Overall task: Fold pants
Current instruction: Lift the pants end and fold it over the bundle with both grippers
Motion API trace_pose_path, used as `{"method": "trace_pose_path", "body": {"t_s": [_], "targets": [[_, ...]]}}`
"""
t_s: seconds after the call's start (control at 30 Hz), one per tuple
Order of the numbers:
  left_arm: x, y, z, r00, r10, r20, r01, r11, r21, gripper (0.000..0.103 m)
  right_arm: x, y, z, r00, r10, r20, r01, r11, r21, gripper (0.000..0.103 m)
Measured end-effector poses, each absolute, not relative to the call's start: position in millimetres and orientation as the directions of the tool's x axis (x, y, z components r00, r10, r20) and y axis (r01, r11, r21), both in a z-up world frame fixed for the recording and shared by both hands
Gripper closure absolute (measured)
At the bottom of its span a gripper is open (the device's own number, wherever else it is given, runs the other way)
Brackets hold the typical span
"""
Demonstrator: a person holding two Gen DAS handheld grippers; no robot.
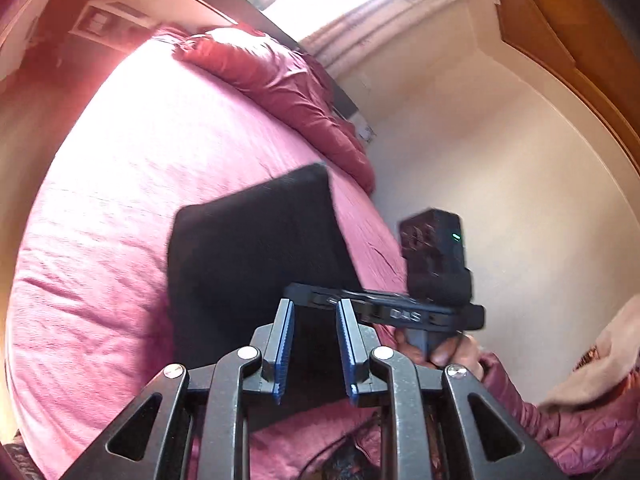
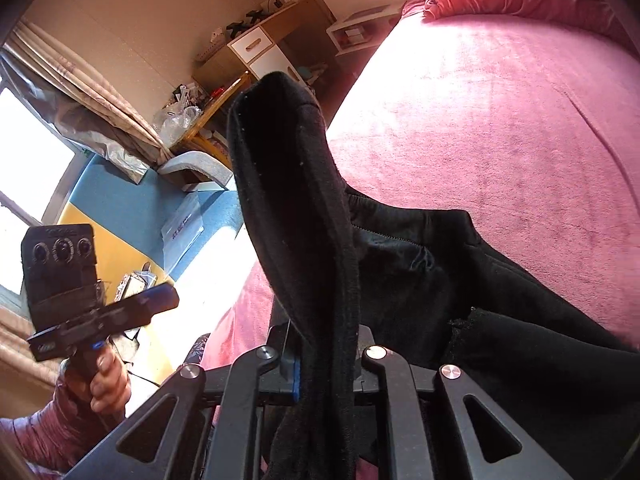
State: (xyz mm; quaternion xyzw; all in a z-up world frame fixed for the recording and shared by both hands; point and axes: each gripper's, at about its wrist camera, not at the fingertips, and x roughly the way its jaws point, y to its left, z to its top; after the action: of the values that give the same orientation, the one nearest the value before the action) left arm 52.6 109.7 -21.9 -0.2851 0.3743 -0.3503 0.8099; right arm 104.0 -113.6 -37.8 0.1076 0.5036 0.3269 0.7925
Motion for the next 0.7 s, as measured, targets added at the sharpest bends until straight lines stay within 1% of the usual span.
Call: {"method": "trace_pose_path", "body": {"t_s": [0.17,0.2,0.27,0.3,0.47,0.7], "targets": [[75,103,-41,0.501,-0.707,-0.499,0.265,0.674,-0.690,0.080,91,-152,-16,0.325,0.648,-0.689,-0.378,0.757,0.533,0.090],[70,109,-49,0.492,-0.702,-0.515,0.253,0.682,-0.687,0.080,88,-162,-13,0.337,0.650,-0.681,-0.367,0.757,0.541,0.090],[77,96,-60,0.471,-0.700,-0.537,0.238,0.686,-0.687,0.080,81,-184,-8,0.364,0.647,-0.670,-0.348,0.762,0.546,0.090],[73,97,-65,0.462,-0.701,-0.543,0.239,0.688,-0.685,0.080,78,-195,-6,0.375,0.645,-0.665,-0.338,0.764,0.550,0.090],[76,51,-80,0.397,-0.733,-0.552,0.281,0.670,-0.687,0.079,60,-251,-8,0.428,0.604,-0.672,-0.272,0.795,0.542,0.090],[74,-12,-96,0.270,-0.751,-0.602,0.363,0.659,-0.659,0.079,45,-323,-51,0.453,0.521,-0.724,-0.113,0.839,0.533,0.090]]}}
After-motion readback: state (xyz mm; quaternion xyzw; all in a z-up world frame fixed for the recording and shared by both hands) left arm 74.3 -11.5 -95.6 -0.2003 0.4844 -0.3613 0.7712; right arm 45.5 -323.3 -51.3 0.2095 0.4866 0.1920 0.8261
